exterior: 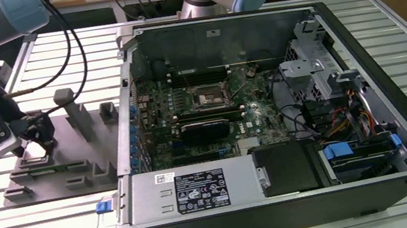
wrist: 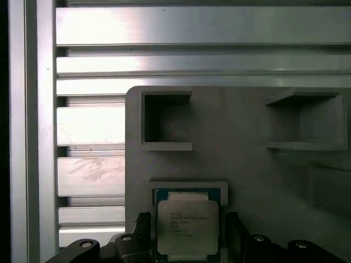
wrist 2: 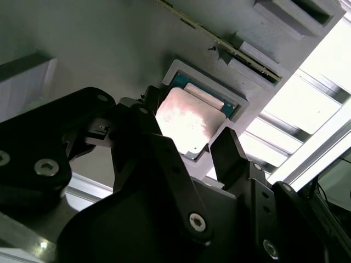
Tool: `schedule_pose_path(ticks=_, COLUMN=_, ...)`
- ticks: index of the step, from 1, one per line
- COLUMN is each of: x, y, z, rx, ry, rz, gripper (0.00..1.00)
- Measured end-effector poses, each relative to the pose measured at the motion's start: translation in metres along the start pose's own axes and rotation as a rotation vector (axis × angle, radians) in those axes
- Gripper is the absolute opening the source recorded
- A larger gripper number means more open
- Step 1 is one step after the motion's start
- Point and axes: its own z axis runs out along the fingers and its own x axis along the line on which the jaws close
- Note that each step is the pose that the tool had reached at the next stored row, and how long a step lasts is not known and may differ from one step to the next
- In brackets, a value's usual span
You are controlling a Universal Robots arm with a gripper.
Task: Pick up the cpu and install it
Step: 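Pick up the cpu and move it towards the insertion slot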
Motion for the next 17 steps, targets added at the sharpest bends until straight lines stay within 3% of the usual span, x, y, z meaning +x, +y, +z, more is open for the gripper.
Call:
schedule_pose_path(ticks=13, x=-0.0001, y=0.0000, z=0.0002, rx=-0.0004, ry=0.0002, rz=-0.016, gripper=0.65)
schedule_pose_path(ticks=17, x=0.0000, y=-0.0001, z=0.0001, rx=-0.0003, ry=0.0005, rz=-0.016, gripper=0.57)
